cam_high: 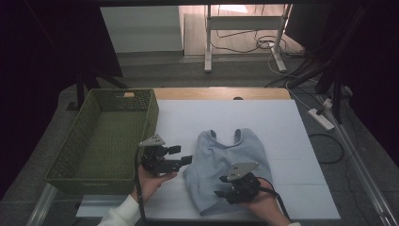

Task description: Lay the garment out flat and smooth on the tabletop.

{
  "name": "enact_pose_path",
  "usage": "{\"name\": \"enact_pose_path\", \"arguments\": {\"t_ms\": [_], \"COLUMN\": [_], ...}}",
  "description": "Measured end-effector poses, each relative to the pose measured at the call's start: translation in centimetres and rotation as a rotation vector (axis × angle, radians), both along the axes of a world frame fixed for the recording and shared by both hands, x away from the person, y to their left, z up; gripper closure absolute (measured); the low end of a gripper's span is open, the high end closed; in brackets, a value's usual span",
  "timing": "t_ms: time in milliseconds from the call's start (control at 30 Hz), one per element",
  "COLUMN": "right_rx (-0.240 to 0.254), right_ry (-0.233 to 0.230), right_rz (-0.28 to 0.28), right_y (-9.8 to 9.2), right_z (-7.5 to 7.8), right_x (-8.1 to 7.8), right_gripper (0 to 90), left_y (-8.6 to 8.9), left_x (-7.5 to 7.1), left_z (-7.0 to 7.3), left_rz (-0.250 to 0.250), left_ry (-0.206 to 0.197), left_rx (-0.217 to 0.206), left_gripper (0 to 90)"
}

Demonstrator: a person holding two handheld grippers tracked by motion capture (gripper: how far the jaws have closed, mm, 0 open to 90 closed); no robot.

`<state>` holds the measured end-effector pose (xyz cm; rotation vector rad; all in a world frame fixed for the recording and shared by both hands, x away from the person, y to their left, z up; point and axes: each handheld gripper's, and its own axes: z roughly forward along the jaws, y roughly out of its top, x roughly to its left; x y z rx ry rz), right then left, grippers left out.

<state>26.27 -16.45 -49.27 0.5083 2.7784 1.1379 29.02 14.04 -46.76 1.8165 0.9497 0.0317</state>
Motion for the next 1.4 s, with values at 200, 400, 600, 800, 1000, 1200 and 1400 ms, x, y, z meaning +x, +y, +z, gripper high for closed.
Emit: {"name": "enact_pose_path", "arguments": {"t_ms": [200, 400, 600, 800, 1000, 1200, 1400], "right_rx": [-0.018, -0.034, -0.064, -0.06, -0.027, 0.029, 0.062], "right_ry": [0.02, 0.037, 0.05, 0.045, 0.019, 0.031, 0.047], "right_rz": [0.031, 0.048, 0.095, 0.1, 0.12, 0.159, 0.176], "right_y": [0.6, 0.8, 1.3, 1.1, 1.2, 1.6, 2.4], "right_z": [-0.5, -0.8, -1.2, -1.1, -0.4, 0.1, 0.2], "right_x": [-0.5, -0.6, -0.8, -0.7, -1.2, -1.8, -2.3], "right_gripper": [46.2, 49.6, 61.9, 81.5, 84.1, 85.8, 86.1], "left_y": [0.0, -0.1, -0.1, -0.1, 0.0, 0.0, 0.0], "left_x": [0.0, 0.0, 0.0, 0.0, 0.0, 0.0, 0.0], "left_z": [0.0, 0.0, 0.0, 0.0, 0.0, 0.0, 0.0], "left_rz": [0.0, -0.001, -0.002, -0.003, -0.001, -0.001, 0.0], "left_ry": [-0.001, 0.001, 0.001, 0.0, -0.001, 0.001, -0.001], "left_rx": [0.001, 0.003, 0.003, 0.004, 0.002, 0.002, 0.002], "left_gripper": [26.9, 26.9, 26.9, 26.9, 26.9, 26.9, 26.9]}}
